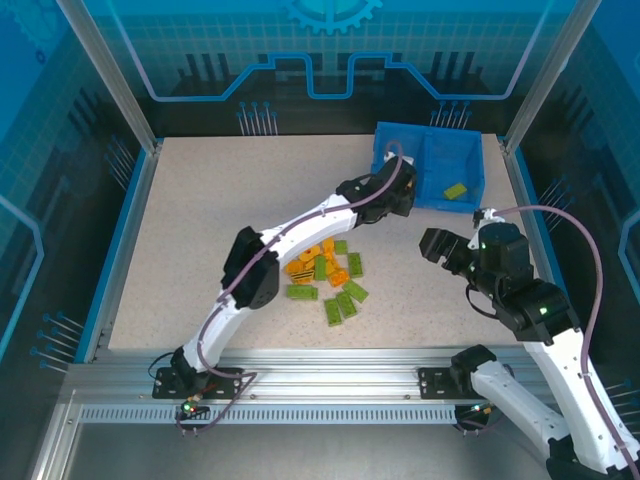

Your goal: Sort the legos into containers by color

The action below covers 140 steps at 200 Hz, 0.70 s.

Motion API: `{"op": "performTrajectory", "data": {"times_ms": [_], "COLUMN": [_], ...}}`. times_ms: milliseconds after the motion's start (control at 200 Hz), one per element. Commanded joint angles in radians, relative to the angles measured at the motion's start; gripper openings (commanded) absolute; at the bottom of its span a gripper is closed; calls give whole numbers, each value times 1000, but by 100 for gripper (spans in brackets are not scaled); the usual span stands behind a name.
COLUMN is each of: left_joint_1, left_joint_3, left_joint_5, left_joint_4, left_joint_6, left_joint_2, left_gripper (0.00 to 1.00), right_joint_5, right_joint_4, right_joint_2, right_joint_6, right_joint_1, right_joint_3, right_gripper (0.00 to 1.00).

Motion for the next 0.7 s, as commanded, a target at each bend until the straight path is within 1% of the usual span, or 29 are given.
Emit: {"op": "performTrajectory", "data": {"times_ms": [0,85,155,255,330,425,565,630,695], "left_joint_1": [13,32,55,74,79,79,80,82,87], "left_joint_3": [188,312,364,368,384,394,394,394,396], "left_joint_5": [-35,-55,-60,-38,-34,-27,-56,-74,-65], "left_joint_4": [-32,-51,-48,31,79,118,140,140,147], "left_joint_6": [58,49,25,42,79,88,63,43,29], "left_joint_2": [110,204,256,296,325,348,374,385,396], "left_gripper": [25,25,26,32,34,37,42,42,45], "right_joint_5": [3,-20,-40,-55,-65,-69,-77,-79,-83], "right_joint_4": [-38,-38,-42,-55,-63,-88,-116,-121,-128], "right_joint_2": [-19,-32,-40,-53,-65,-69,-80,-91,-99], "right_joint_6": [16,26,34,39,29,17,8,11,12], "right_joint_1": [-8,-7,-7,-7,-8,-7,-7,-7,-7], "right_joint_3": [-11,-20,-27,-30,-29,-17,1,3,3], "right_gripper": [88,89,89,89,90,90,91,91,91]}}
